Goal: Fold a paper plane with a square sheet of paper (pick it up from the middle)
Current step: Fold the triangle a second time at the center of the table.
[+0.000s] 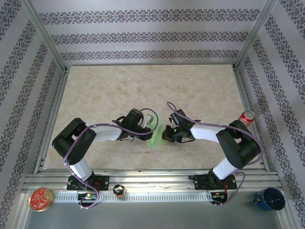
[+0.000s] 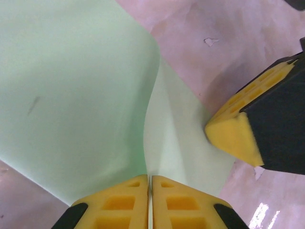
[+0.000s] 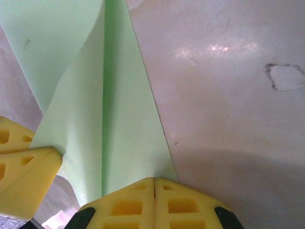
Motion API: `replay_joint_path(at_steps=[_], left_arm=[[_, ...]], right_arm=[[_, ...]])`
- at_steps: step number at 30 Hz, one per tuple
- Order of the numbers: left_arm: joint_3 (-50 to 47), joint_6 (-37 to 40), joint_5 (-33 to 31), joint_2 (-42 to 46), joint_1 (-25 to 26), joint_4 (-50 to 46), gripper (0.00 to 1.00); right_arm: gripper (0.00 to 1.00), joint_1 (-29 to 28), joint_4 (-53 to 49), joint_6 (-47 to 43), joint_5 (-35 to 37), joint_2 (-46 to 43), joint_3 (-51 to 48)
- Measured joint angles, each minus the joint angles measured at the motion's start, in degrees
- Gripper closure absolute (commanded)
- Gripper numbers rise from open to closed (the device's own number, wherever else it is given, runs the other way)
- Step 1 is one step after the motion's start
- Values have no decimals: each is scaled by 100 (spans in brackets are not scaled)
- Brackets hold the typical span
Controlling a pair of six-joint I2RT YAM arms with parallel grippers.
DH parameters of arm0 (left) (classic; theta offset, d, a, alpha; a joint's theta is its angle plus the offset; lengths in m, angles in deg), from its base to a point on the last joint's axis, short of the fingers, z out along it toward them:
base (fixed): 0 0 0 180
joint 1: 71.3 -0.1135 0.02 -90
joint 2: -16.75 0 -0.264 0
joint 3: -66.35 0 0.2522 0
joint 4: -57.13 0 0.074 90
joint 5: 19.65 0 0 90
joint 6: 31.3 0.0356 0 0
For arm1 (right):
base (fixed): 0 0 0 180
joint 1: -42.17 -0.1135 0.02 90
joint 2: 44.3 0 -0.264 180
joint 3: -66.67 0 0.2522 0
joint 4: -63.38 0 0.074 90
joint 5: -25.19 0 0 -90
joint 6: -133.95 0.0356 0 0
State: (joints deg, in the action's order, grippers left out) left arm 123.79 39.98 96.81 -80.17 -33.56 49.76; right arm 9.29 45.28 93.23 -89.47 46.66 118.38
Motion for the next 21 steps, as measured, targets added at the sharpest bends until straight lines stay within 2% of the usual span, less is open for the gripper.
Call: replay_joint_path(at_steps=[9, 21], left_arm=[[-94, 24, -94, 0, -2, 286, 89], [83, 393, -284, -39, -4, 37, 89]], right_arm=[[100, 0, -15, 0, -17, 22, 24], [100, 0, -17, 0, -22, 39, 42]])
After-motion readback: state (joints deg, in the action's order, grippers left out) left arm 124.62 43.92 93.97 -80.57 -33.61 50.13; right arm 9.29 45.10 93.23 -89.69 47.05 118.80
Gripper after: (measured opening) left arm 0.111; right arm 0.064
